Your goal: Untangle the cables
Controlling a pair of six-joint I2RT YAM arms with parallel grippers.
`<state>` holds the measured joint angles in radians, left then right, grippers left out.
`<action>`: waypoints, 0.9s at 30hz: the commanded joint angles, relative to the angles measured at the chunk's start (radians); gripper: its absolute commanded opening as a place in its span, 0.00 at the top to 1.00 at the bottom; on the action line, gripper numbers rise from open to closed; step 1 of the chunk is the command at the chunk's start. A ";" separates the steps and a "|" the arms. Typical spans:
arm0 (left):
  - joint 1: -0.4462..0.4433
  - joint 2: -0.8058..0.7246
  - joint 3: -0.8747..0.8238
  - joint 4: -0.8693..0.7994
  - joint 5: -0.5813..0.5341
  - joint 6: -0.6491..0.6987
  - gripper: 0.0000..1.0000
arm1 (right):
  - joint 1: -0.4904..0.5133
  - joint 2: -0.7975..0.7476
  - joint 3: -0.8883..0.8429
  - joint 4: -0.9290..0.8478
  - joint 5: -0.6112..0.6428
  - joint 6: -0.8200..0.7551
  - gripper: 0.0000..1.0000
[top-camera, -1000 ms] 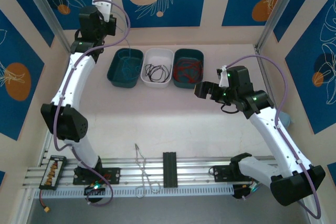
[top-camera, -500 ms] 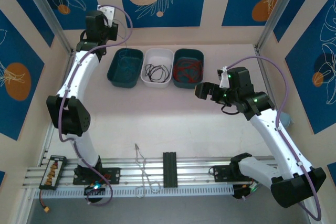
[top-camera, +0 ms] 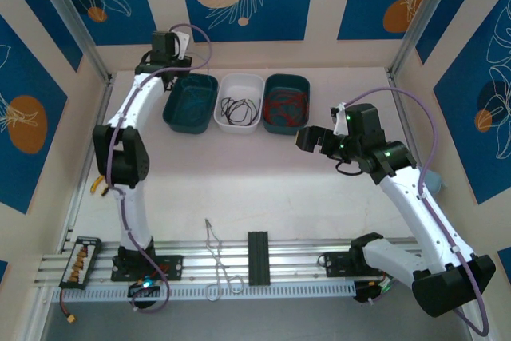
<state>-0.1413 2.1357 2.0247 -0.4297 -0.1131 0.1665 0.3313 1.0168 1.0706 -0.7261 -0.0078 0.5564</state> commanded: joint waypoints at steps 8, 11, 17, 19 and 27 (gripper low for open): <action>0.024 0.214 0.272 -0.321 -0.046 -0.129 0.97 | 0.007 -0.021 -0.015 -0.003 -0.020 0.013 0.01; 0.038 0.241 0.307 -0.372 -0.080 -0.166 0.97 | 0.007 -0.021 -0.017 -0.003 -0.021 0.013 0.01; 0.047 0.233 0.298 -0.433 -0.058 -0.204 0.89 | 0.008 -0.015 -0.026 0.011 -0.023 0.019 0.01; 0.047 0.215 0.271 -0.440 -0.027 -0.220 0.87 | 0.006 -0.010 -0.026 0.019 -0.029 0.022 0.01; 0.045 0.133 0.113 -0.428 -0.041 -0.272 0.80 | 0.008 -0.007 -0.032 0.021 -0.041 0.022 0.01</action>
<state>-0.0994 2.3325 2.1719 -0.8322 -0.1581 -0.0708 0.3340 1.0172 1.0519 -0.7136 -0.0261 0.5705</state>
